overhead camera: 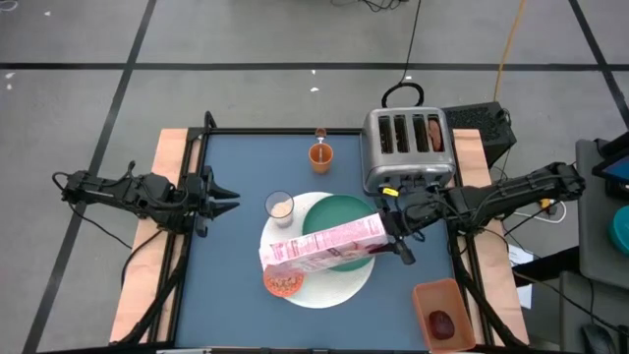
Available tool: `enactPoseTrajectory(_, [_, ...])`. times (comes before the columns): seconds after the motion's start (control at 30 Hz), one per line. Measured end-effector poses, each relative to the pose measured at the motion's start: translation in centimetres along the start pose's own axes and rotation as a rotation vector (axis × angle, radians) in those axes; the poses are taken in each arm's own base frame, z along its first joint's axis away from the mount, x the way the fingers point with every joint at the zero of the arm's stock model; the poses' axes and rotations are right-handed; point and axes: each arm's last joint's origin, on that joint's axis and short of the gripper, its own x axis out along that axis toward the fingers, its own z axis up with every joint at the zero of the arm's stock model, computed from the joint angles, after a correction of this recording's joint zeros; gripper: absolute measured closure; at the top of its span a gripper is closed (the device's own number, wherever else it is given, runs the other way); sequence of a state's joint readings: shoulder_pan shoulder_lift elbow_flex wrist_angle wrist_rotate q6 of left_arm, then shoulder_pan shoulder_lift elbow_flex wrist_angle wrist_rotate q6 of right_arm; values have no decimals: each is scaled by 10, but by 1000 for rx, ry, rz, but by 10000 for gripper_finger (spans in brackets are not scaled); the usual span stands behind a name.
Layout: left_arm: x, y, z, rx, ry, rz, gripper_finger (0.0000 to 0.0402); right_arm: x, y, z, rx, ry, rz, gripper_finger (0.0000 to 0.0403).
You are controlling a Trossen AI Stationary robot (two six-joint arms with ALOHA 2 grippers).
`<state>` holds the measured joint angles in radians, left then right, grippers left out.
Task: Arrange a breakfast setting
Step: Pour the cereal into the orange patterned bowl
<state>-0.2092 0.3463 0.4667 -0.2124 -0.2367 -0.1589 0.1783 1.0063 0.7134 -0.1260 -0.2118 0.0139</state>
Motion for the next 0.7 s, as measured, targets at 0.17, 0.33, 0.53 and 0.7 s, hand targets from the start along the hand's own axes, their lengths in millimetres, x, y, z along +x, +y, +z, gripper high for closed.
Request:
enactPoseTrajectory(0.17, [0, 0, 0, 2, 0, 0, 286, 0, 0, 3, -7, -34, 0, 186])
enactPoseTrajectory(0.33, [0, 0, 0, 2, 0, 0, 286, 0, 0, 3, -6, -29, 0, 186])
enactPoseTrajectory(0.53, [0, 0, 0, 2, 0, 0, 286, 0, 0, 4, -8, -42, 0, 186])
enactPoseTrajectory(0.7, [0, 0, 0, 0, 1, 0, 286, -2, 1, 8, -7, -34, 2, 186])
